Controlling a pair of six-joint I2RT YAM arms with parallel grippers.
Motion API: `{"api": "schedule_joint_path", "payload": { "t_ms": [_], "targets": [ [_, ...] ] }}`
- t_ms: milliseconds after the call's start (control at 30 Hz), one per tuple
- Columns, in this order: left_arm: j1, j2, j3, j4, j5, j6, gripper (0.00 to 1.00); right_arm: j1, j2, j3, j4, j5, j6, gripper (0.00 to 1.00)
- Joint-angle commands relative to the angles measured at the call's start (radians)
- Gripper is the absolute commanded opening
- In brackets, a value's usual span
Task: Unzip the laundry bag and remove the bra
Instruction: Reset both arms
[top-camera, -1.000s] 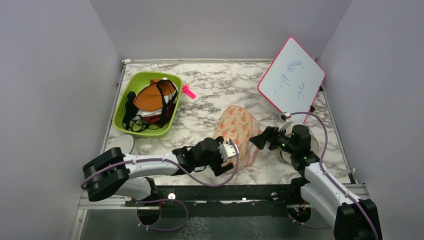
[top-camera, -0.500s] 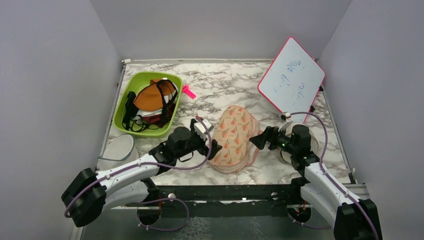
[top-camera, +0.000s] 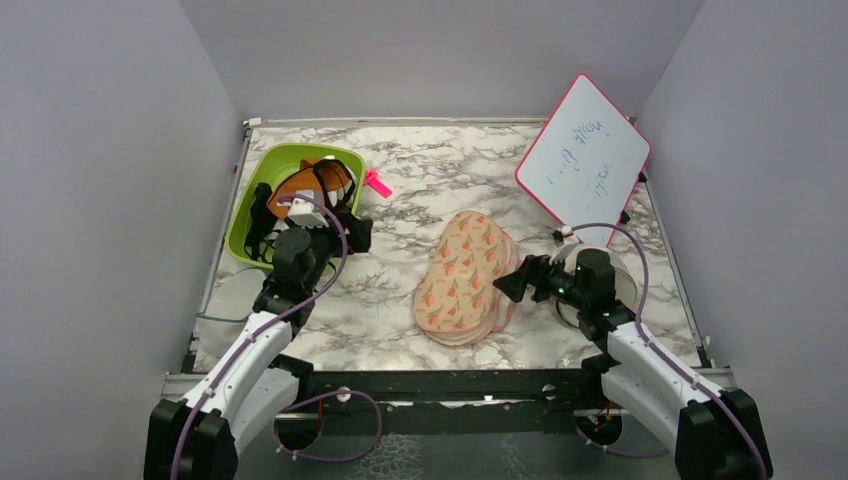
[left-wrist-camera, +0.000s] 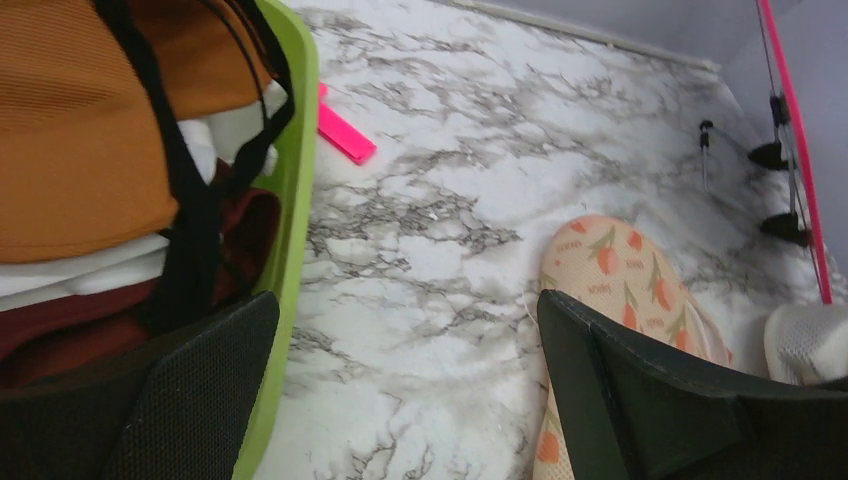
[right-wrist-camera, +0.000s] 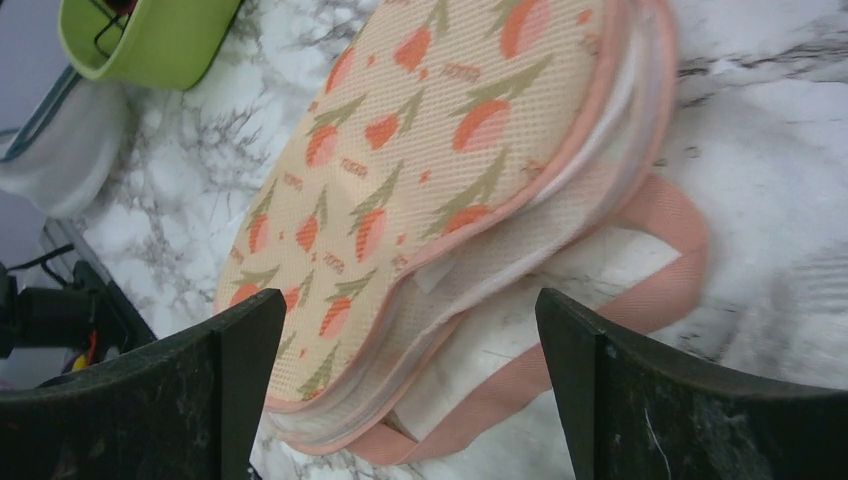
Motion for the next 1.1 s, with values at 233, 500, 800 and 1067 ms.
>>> {"api": "schedule_joint_path", "payload": {
  "t_ms": [233,500,800,1067],
  "targets": [
    [0.094,-0.085,0.434,-0.277,-0.09,0.139,0.99,0.533,0.302,0.663,-0.435,0.469,-0.095,0.99],
    [0.094,-0.17,0.698,-0.491,-0.186,0.313,0.99,0.542,0.203,1.051,-0.667,0.817,-0.284,1.0],
    [0.094,-0.167,0.771,-0.566,-0.214,0.344,0.99,0.542,-0.016,1.097,-0.604,1.042,-0.473,1.0],
    [0.094,-0.158,0.76,-0.537,-0.194,0.321,0.99,0.542,-0.099,1.077,-0.589,1.047,-0.455,1.0]
  ]
}}
